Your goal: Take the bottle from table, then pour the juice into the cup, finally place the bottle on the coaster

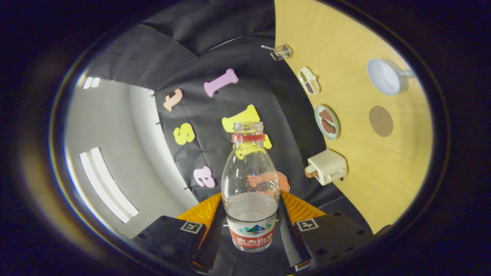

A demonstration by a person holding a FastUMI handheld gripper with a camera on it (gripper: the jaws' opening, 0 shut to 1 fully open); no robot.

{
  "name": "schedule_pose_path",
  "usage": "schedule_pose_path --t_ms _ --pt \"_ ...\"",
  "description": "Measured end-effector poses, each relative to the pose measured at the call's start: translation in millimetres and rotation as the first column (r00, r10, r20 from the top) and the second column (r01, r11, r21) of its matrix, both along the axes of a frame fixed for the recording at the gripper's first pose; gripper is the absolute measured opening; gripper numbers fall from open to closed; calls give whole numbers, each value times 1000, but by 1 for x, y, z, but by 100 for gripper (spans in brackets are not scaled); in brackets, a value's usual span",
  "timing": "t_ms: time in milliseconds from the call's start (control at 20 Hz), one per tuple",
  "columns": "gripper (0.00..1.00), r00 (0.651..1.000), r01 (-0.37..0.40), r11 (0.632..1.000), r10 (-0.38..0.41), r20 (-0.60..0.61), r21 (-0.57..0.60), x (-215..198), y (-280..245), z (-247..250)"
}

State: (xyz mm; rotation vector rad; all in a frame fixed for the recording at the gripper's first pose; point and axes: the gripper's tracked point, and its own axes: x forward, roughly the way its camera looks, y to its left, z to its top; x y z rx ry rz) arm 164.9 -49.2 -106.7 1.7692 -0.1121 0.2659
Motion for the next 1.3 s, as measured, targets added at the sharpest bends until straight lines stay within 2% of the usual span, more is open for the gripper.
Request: schedule_pose_path --t_ms 150,350,450,500,650,800,950,1100,1200,1300 --pt "74 999 26 972 -35 -37 -236 -1 -1 -12" --pt "74 997 27 931 -52 -60 -364 -1 0 -22" --pt "74 998 30 890 -49 -28 -455 -3 1 -17" --pt "74 998 38 856 -56 -19 -515 -2 2 -16" --pt "74 996 35 719 -85 -38 -694 4 -2 -26" --pt "74 992 30 558 -121 -45 -829 10 -5 -30" --pt "75 986 19 350 -160 -39 -936 12 -7 -37" --pt "75 979 -11 99 -203 -31 -995 16 -12 -44" --pt "75 979 -2 -4 -206 -2 -1000 22 -7 -41" --pt "76 979 21 -78 -201 36 -997 29 0 -40"
